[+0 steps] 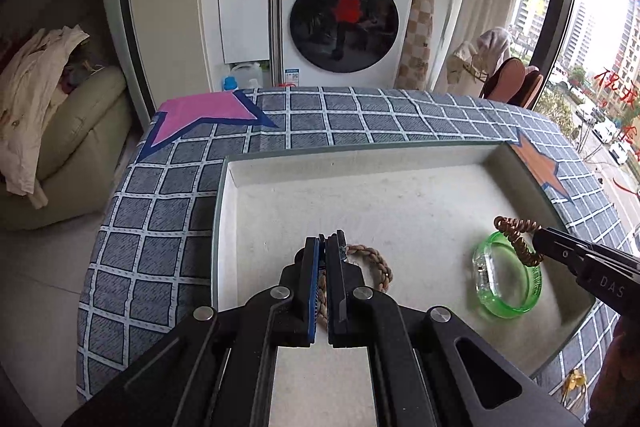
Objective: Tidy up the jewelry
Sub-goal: 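Carry the clip and brown coil band over the tray, then drop the brown coil onto the green bangle while the left tool releases the clip on the braided bracelet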
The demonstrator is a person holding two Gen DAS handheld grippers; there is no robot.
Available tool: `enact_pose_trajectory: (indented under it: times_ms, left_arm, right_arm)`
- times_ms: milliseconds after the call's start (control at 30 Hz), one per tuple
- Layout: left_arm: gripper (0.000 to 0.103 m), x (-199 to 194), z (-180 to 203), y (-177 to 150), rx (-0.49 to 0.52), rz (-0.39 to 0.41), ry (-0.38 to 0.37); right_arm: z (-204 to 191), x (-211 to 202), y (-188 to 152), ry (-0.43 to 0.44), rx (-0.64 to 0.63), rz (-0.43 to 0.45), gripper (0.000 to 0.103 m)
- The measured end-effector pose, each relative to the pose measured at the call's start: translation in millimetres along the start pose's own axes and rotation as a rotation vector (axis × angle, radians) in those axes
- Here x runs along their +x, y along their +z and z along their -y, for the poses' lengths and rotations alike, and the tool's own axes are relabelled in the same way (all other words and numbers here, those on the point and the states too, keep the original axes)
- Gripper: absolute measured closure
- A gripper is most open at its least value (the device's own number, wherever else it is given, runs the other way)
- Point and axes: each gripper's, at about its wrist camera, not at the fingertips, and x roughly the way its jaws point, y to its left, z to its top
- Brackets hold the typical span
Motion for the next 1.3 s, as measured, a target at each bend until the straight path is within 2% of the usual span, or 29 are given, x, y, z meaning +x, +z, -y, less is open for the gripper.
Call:
enact_pose_trajectory:
  times_ms: [200,267,300,333,500,667,1000,1300]
  left_arm:
    - [0.080,6,5,-4,0.042,-0.016,0.061]
    - [0.080,7,4,-4,0.044,-0.024,0.077]
    - [0.080,8,4,-5,0.042,-0.032,0.082]
    - [0.080,9,4,-6,0.041,-0.037,0.085]
    - [0.080,10,5,-9,0.048,-0.048,0.115]
    - [0.079,9,6,-11,0.056,-0.040,0.127]
    - [0.079,1,18,-13,0.118,0.000,0.145]
    - [0.079,-11,16,-8,0.103,0.033,0.135]
  right_arm:
    - [-1,4,-1,0.000,-0.012,-0.022,0.089]
    - [-1,5,-2,0.005,-0.007,-0.032,0.076]
    - [-1,5,-3,0.008,-0.003,-0.033,0.057]
    - [-1,5,-4,0.011,-0.002,-0.032,0.045]
    - [-3,0,-7,0.042,0.001,-0.022,0.044]
    - [-3,-11,-9,0.084,0.022,0.000,0.036]
    - [-3,-30,-13,0.134,0.048,0.024,0.035]
    - [-3,-35,-15,0.147,0.055,0.030,0.035]
